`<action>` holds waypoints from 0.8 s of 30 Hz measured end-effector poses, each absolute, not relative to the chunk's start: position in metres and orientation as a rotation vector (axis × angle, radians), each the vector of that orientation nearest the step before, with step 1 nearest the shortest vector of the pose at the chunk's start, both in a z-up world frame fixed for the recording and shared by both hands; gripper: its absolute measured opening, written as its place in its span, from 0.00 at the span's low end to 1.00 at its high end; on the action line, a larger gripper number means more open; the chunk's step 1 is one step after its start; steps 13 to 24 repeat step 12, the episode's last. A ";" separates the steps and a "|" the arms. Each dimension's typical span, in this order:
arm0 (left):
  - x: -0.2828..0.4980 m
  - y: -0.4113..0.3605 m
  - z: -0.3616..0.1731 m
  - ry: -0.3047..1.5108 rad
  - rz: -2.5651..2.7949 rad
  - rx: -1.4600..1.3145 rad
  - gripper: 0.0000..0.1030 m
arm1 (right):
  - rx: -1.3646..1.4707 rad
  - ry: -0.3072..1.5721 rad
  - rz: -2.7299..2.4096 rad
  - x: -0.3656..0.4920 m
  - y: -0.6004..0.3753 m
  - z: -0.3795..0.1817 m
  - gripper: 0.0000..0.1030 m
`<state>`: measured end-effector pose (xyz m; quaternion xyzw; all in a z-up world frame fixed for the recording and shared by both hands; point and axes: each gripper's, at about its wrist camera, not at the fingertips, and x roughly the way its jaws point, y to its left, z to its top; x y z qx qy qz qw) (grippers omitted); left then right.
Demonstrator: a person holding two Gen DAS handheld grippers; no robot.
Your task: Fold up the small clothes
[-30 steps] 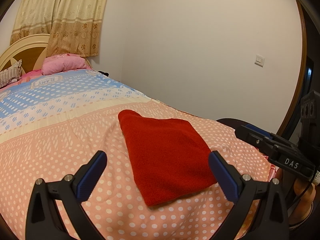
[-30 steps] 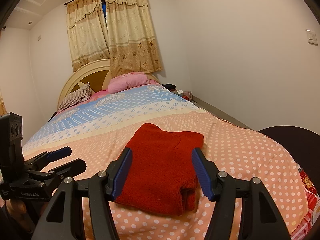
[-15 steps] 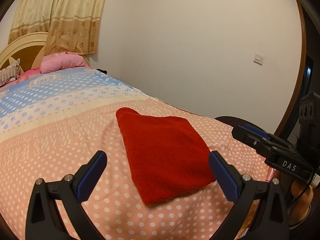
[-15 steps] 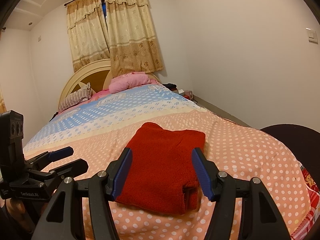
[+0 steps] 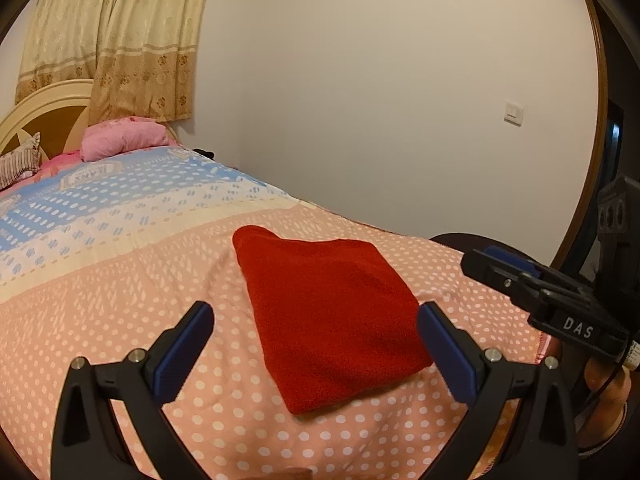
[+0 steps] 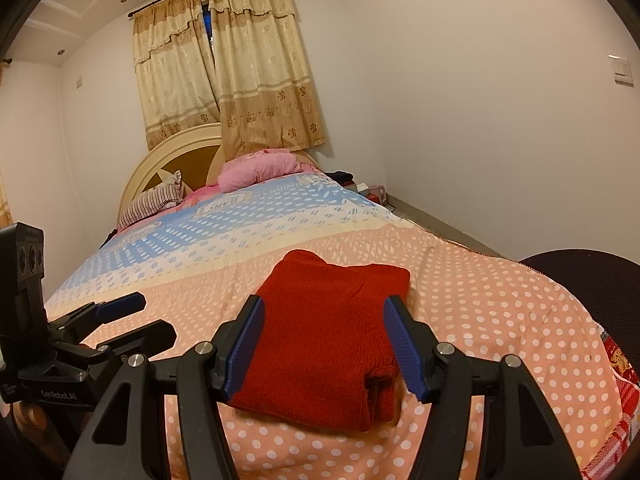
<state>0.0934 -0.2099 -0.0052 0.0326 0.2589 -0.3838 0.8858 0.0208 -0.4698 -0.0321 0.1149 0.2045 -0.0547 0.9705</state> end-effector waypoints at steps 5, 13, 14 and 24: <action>0.094 -0.212 -0.007 0.543 -0.800 0.083 1.00 | 0.231 0.413 -0.106 0.019 -0.470 -0.031 0.61; 0.091 -0.211 -0.006 0.512 -0.792 0.087 1.00 | 0.235 0.420 -0.104 0.020 -0.472 -0.031 0.61; 0.091 -0.211 -0.006 0.512 -0.792 0.087 1.00 | 0.235 0.420 -0.104 0.020 -0.472 -0.031 0.61; 0.091 -0.211 -0.006 0.512 -0.792 0.087 1.00 | 0.235 0.420 -0.104 0.020 -0.472 -0.031 0.61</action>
